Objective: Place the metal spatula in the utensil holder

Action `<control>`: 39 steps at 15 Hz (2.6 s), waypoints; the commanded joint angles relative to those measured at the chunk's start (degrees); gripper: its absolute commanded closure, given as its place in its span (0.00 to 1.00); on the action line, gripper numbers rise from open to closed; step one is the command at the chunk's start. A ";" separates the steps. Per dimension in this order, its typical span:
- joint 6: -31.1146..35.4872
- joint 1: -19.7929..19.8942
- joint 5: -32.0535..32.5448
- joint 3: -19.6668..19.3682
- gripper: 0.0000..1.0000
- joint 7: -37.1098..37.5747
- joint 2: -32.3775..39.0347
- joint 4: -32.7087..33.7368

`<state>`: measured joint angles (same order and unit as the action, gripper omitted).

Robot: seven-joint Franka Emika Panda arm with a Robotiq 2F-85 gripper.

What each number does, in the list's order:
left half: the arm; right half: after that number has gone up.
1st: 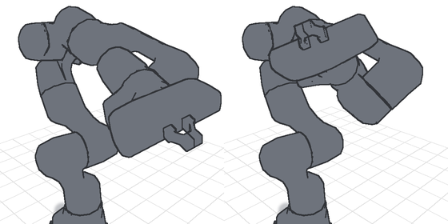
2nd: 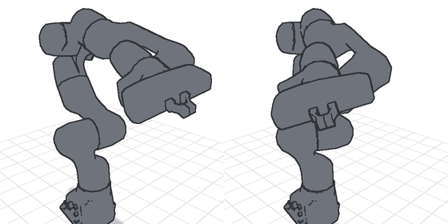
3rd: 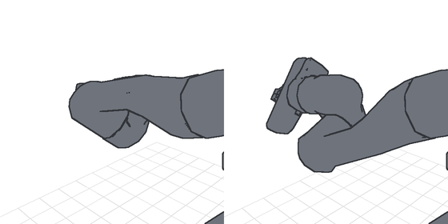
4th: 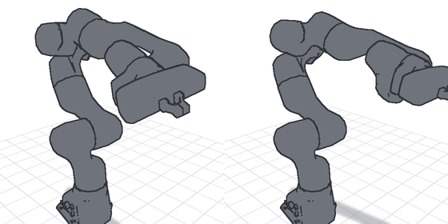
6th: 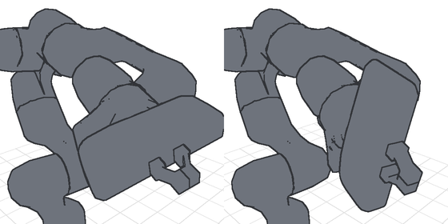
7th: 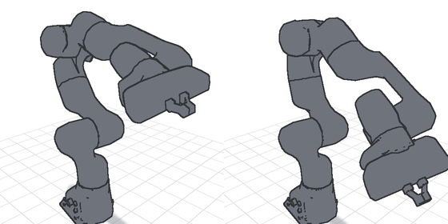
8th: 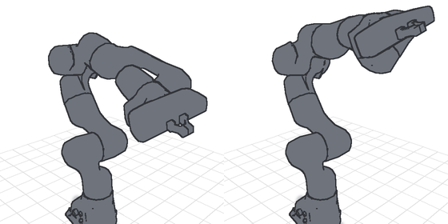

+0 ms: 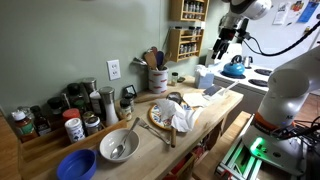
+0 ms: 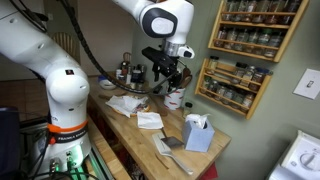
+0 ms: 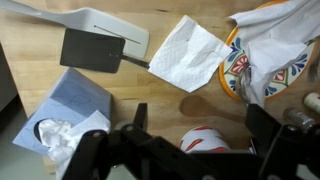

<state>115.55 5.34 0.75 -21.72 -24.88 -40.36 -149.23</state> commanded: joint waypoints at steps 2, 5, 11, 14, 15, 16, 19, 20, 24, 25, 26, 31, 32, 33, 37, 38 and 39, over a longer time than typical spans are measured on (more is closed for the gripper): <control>5.65 2.54 -2.36 -7.57 0.00 -8.62 0.38 -2.17; 10.44 4.48 -1.53 -11.13 0.00 -11.83 3.90 -3.07; 14.41 7.28 -2.06 -14.89 0.00 -13.17 13.70 -3.49; 13.72 8.37 -2.01 -12.63 0.00 -12.81 11.37 -4.01; 13.72 8.36 -2.07 -12.28 0.00 -12.80 11.35 -3.87; 13.72 8.36 -2.09 -12.03 0.00 -12.79 11.19 -3.80; 9.66 5.30 -6.11 -14.64 0.00 -16.41 12.69 -2.21; 10.17 5.33 -6.64 -14.88 0.00 -16.96 14.62 -1.97; 8.18 3.81 -13.39 -18.49 0.00 -24.59 20.01 -0.34; 8.61 3.78 -14.48 -19.14 0.00 -27.00 20.88 -0.02; 8.08 3.76 -15.67 -19.64 0.00 -29.22 21.95 0.52; 5.94 4.06 -22.70 -20.14 0.00 -37.04 28.72 3.32; 6.74 4.22 -24.03 -19.67 0.00 -37.98 30.26 3.66; 6.88 4.35 -25.63 -19.28 0.00 -38.84 31.65 4.14; 6.88 6.19 -30.28 -17.12 0.00 -41.25 36.92 6.71; 6.86 6.89 -31.31 -16.60 0.00 -41.83 38.02 7.49; 6.58 7.63 -32.41 -16.01 0.00 -42.47 38.99 8.26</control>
<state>123.36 10.49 -27.76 -39.47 -63.96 -6.02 -144.01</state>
